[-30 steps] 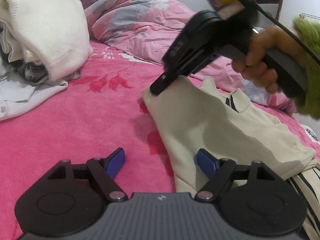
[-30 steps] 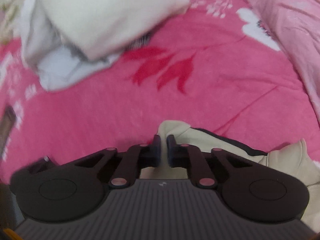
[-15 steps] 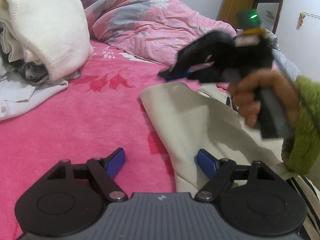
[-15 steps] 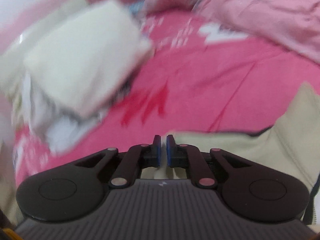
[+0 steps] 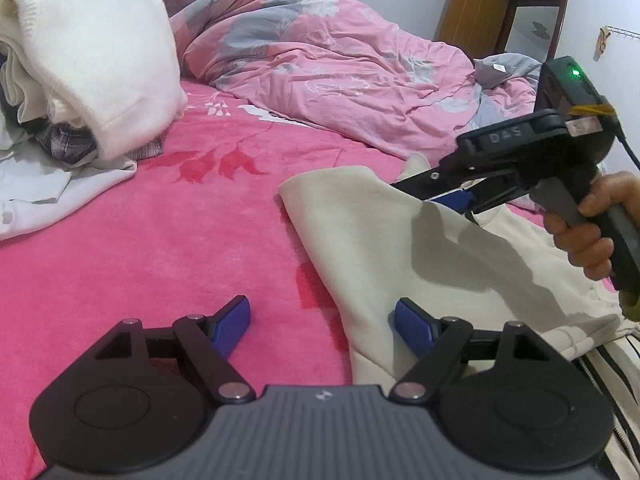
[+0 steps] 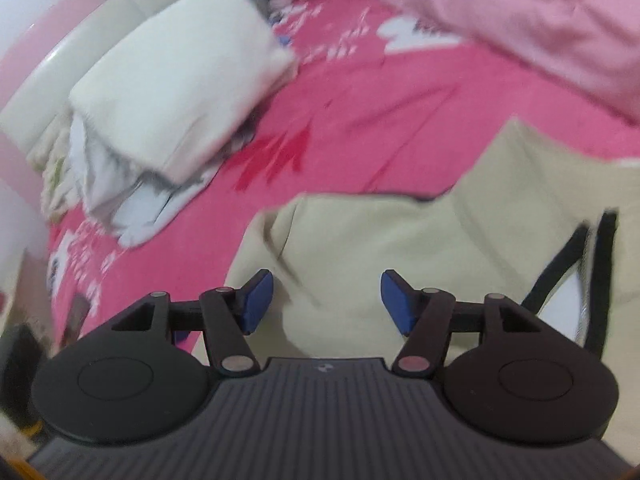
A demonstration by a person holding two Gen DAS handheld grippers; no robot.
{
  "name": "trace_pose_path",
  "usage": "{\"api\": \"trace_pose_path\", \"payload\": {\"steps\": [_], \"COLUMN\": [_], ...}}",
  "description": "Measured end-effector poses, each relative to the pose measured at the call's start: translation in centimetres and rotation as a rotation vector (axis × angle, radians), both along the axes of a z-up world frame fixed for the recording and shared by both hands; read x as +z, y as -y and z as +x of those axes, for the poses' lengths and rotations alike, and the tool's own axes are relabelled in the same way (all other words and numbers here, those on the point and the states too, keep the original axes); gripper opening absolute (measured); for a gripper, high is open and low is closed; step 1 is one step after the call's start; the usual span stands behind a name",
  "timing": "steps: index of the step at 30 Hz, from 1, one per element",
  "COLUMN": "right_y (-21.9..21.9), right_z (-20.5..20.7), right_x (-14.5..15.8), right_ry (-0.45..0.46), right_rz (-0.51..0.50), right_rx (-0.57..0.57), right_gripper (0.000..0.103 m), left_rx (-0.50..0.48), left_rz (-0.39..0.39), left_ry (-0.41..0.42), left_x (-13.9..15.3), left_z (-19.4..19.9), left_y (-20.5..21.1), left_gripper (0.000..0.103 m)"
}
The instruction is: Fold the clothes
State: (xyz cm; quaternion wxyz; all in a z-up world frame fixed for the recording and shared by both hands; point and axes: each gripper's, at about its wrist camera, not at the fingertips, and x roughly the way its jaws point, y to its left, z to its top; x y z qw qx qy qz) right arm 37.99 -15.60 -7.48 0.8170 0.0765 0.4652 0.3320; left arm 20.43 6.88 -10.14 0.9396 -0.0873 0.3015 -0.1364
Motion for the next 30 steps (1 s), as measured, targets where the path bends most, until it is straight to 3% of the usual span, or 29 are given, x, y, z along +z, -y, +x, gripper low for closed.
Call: {"api": "trace_pose_path", "payload": {"steps": [3, 5, 7, 9, 14, 21, 25, 30], "right_y": [-0.1, -0.4, -0.8, -1.2, 0.0, -3.0, -4.6, -2.6], "right_z": [-0.3, -0.6, -0.9, -1.2, -2.7, -4.9, -4.5, -4.6], "right_x": [-0.1, 0.0, 0.0, 0.1, 1.1, -0.6, -1.6, 1.2], "right_ry": [-0.013, -0.008, 0.007, 0.023, 0.161, 0.426, 0.518, 0.519], "right_rz": [0.052, 0.057, 0.029, 0.001, 0.023, -0.272, -0.444, -0.347], "right_rx": [0.068, 0.104, 0.125, 0.145, 0.070, -0.007, -0.065, -0.142], "right_gripper": [0.056, 0.045, 0.020, 0.005, 0.002, 0.004, 0.005, 0.005], "left_rx": [0.000, 0.000, 0.000, 0.000, 0.000, 0.001, 0.001, 0.002], "left_rz": [0.000, 0.000, -0.001, -0.001, -0.002, -0.001, -0.003, 0.000], "left_ry": [0.000, 0.000, 0.000, 0.000, 0.001, 0.001, 0.001, 0.000], "left_x": [0.0, 0.0, 0.0, 0.0, 0.0, 0.0, -0.1, -0.1], "left_z": [0.0, 0.0, 0.0, 0.0, 0.0, 0.0, 0.0, 0.1], "left_y": [0.0, 0.0, 0.0, 0.0, -0.1, -0.1, 0.0, 0.0], "left_gripper": [0.081, 0.081, 0.081, 0.081, 0.081, 0.081, 0.081, 0.081]}}
